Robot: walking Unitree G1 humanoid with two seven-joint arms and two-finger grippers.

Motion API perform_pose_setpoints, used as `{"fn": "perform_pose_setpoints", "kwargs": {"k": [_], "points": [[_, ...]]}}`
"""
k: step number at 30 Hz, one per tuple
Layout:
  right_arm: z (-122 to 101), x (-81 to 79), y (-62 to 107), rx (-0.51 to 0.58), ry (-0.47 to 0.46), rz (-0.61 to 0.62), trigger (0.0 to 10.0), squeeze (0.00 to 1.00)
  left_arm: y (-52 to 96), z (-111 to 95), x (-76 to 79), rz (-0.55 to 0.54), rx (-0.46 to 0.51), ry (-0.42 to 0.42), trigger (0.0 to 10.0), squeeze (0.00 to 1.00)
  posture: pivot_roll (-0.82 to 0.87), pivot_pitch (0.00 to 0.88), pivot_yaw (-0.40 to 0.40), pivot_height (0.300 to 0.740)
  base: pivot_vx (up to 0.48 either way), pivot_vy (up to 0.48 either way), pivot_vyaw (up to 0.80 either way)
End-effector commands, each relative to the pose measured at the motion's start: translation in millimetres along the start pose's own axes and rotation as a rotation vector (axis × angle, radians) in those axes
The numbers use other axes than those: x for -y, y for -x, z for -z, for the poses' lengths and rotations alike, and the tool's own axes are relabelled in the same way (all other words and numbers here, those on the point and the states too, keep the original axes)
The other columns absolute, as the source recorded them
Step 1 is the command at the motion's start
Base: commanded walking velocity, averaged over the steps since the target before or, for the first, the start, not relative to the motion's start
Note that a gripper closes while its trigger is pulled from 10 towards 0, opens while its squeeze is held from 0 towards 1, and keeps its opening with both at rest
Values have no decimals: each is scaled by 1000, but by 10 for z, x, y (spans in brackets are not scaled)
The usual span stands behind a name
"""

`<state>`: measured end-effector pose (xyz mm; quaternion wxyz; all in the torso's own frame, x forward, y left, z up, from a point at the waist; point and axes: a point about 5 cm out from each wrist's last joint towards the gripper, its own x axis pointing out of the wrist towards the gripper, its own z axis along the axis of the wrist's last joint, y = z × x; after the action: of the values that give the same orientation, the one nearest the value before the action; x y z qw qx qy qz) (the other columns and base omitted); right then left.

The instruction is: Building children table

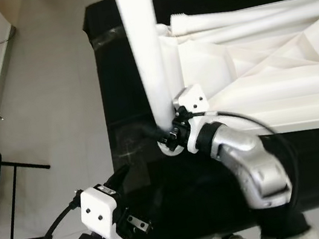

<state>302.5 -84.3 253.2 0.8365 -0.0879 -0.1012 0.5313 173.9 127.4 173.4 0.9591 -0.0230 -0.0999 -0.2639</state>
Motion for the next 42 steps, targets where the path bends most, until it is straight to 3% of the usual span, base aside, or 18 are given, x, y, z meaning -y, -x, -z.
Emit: {"fn": "perform_pose_setpoints", "kwargs": {"k": [1,2,4,12,13,15,16,23,31,33,34,35,36,38,39,40,41,42], "points": [[78,-27,35,-49,13,-212,10000,0,40,49,10,1,-35,12,10000,0,-5,303,85,740,0,0,0],[99,-2,74,-92,40,-312,10000,0,42,47,17,0,-34,13,10000,0,2,305,79,740,0,0,0],[112,16,102,-119,55,-373,10000,0,43,45,22,-1,-33,14,10000,0,2,305,79,740,0,0,0],[3,273,16,-146,57,-480,10000,0,52,39,47,1,-34,12,10000,0,17,306,71,740,0,0,0],[1,316,1,-160,71,-476,7098,0,52,42,56,8,-36,17,10000,0,18,304,69,740,0,0,0],[1,342,-8,-170,80,-472,7098,0,51,44,62,13,-38,20,10000,0,18,304,69,740,0,0,0],[-16,368,-21,-166,79,-481,0,0,52,44,65,16,-39,21,10000,0,15,307,71,740,0,0,0],[-31,436,45,-161,70,-569,0,0,54,48,70,23,-41,25,10000,0,12,304,79,740,0,0,0],[40,502,171,-181,69,-520,0,0,55,67,73,32,-45,28,10000,0,-11,296,86,740,0,0,0],[129,500,297,-172,70,-372,0,0,54,72,78,35,-45,31,10000,0,-40,292,88,740,0,0,0],[129,500,297,-172,70,-372,0,0,54,72,78,35,-45,31,10000,0,-40,292,88,740,0,0,0],[219,460,363,-184,38,-234,0,0,55,73,77,37,-45,32,10000,0,-55,295,93,740,0,0,0],[219,460,363,-184,38,-234,0,0,55,73,77,37,-45,32,10000,0,-55,295,93,740,0,0,0],[416,302,398,-219,-17,101,0,0,59,74,60,43,-46,33,10000,0,-67,304,103,740,0,0,0],[416,302,398,-219,-17,101,0,0,59,74,60,43,-46,33,10000,0,-67,304,103,740,0,0,0],[544,247,430,-293,-10,425,0,0,60,76,46,46,-47,34,10000,0,-74,305,108,740,0,0,0],[655,55,482,-333,-62,620,0,0,57,75,36,48,-48,35,10000,0,-81,303,119,740,0,0,0],[655,55,482,-333,-62,620,0,0,57,75,36,48,-48,35,10000,0,-81,303,119,740,0,0,0]]}}
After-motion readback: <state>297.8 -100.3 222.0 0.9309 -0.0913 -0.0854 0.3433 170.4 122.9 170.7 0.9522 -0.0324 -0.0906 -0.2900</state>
